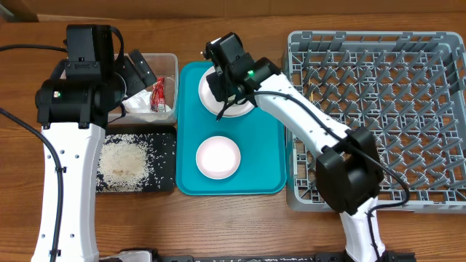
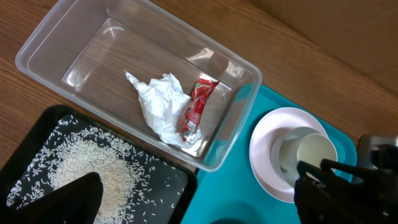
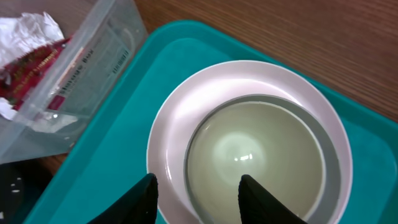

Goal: Sort waste into correct bins and load items into the dishwasher
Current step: 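Reach the right gripper to the white cup and grasp its rim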

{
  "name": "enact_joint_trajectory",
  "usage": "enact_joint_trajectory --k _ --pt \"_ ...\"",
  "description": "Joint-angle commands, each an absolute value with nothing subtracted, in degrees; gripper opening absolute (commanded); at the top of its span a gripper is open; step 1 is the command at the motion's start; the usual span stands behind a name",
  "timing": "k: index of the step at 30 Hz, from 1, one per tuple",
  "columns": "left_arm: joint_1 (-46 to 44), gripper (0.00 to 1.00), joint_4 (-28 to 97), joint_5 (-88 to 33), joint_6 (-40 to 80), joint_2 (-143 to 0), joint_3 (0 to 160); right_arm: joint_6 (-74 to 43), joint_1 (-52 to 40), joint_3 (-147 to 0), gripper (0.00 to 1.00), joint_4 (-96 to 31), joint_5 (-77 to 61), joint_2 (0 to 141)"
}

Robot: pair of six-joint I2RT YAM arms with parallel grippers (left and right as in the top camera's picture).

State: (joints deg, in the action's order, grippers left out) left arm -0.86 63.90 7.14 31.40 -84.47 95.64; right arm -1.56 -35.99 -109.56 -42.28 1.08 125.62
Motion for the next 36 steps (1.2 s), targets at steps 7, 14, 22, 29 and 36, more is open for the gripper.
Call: enact_joint_trajectory --k 7,14,22,29,36 --pt "-0.8 1.00 63.9 7.5 31.7 -84.8 96.5 -0.8 -35.8 -111.0 0.32 -41.3 1.5 129.4" --pt "-0.8 1.00 63.9 7.5 31.7 -84.8 96.5 1.6 -35.6 -111.0 0.26 -43.2 1.7 129.4" --pt "-0.8 1.00 63.9 7.5 31.7 -84.8 96.5 1.6 -35.6 -111.0 0.04 -45.6 6.3 129.3" --pt "-0.8 1.00 63.9 7.5 31.7 -84.8 96.5 1.5 -35.6 -111.3 0.04 -46.7 6.4 124.6" --pt "-0.8 1.00 63.9 7.5 31.7 -84.8 96.5 1.5 -34.8 -114.3 0.04 -50.3 -1.7 112.0"
